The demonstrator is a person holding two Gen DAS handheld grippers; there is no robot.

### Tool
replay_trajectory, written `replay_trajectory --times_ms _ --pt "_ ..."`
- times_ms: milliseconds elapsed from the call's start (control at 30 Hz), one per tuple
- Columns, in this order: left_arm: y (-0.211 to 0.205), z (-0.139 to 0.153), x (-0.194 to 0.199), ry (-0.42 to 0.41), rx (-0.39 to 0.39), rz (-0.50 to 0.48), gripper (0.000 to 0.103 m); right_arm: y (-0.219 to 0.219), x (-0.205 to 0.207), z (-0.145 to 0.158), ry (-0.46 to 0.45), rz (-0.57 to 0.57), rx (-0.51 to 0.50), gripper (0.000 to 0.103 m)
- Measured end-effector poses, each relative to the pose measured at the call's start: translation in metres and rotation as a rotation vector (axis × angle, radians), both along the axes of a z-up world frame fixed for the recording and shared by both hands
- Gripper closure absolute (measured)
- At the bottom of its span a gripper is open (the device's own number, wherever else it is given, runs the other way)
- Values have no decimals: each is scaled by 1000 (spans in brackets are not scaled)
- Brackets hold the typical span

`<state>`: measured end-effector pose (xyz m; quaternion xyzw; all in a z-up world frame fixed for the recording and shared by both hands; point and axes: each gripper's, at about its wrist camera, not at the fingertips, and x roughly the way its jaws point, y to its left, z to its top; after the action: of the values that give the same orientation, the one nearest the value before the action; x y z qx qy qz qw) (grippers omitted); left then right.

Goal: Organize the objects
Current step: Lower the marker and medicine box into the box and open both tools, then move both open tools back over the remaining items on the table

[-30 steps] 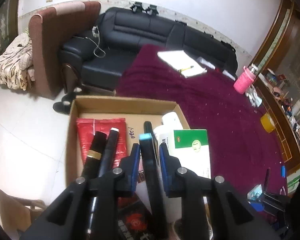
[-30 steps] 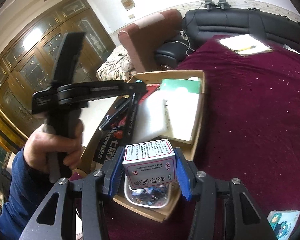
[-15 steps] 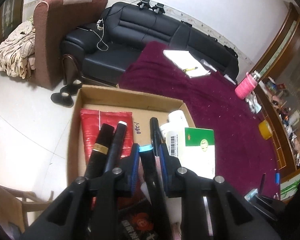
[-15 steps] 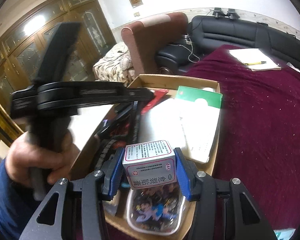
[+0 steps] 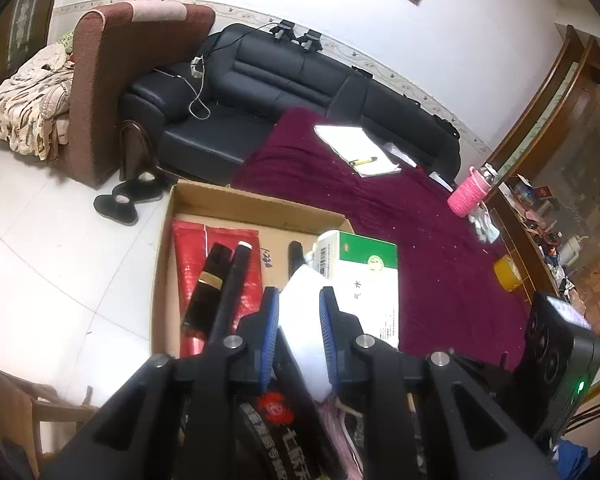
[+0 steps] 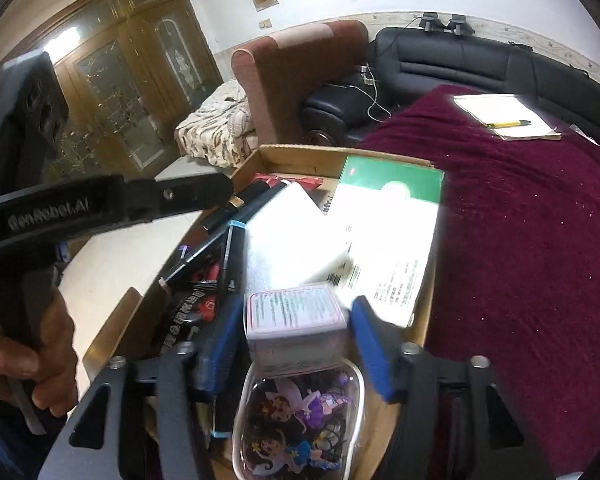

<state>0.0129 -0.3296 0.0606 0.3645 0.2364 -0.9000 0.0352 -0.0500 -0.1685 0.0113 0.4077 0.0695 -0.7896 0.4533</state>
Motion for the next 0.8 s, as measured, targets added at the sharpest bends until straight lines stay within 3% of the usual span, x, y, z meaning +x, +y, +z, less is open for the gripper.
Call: replay_trajectory --times_ms 267,467,667,800 --pt "1 -2 10 13 29 20 82 30 5 24 -13 -17 -64 22" --pt "6 -3 24 31 37 27 78 73 -3 75 -82 -96 -98 19" --pt "41 4 35 74 21 -11 73 132 10 144 -29 -143 -123 9" --pt "84 9 30 90 6 -96 71 172 41 183 178 -230 -30 0"
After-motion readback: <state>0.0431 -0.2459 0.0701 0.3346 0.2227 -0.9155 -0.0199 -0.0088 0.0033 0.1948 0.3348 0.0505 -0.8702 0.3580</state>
